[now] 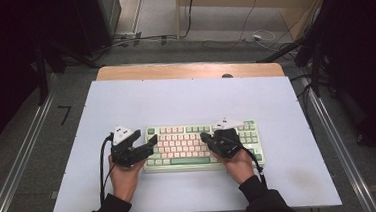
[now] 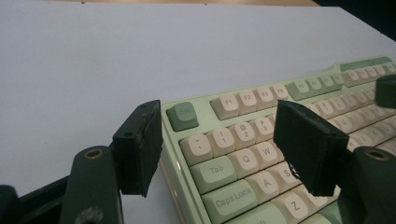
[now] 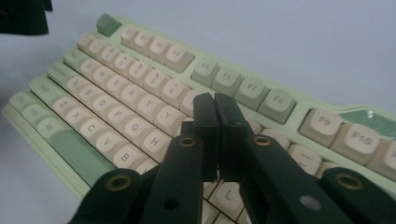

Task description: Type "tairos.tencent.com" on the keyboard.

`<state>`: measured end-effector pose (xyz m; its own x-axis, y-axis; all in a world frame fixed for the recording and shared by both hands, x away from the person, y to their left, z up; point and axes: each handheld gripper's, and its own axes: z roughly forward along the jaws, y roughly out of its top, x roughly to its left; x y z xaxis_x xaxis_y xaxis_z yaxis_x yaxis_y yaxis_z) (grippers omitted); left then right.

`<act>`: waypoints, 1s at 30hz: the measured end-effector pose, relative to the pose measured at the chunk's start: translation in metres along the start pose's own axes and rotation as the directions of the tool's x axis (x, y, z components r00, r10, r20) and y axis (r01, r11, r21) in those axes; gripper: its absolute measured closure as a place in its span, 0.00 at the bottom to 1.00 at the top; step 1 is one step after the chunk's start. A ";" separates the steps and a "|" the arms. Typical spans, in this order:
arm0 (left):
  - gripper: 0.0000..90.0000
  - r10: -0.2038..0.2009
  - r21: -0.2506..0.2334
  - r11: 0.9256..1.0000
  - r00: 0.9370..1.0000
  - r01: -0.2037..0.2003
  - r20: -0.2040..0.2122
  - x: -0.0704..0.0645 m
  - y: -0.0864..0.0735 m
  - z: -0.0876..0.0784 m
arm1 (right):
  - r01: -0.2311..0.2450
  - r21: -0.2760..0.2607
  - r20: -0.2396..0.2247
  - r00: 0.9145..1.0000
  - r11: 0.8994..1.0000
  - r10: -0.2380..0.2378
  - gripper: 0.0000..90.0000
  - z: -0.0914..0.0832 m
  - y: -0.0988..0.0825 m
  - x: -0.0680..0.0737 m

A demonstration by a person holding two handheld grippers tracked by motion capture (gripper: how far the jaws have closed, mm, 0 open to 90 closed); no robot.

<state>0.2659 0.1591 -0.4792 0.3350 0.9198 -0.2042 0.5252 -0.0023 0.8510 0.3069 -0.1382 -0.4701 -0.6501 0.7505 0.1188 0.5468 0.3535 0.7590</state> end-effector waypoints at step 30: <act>0.53 0.045 0.028 0.998 0.994 -0.048 0.099 -0.029 0.002 0.019 | -0.111 -0.099 0.053 0.992 0.989 0.117 0.17 -0.039 -0.025 -0.047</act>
<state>0.2722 0.1253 -0.4812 0.4340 0.8754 -0.2128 0.5305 -0.0574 0.8457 0.3029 -0.2042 -0.4697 -0.5527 0.8152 0.1728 0.5607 0.2104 0.8008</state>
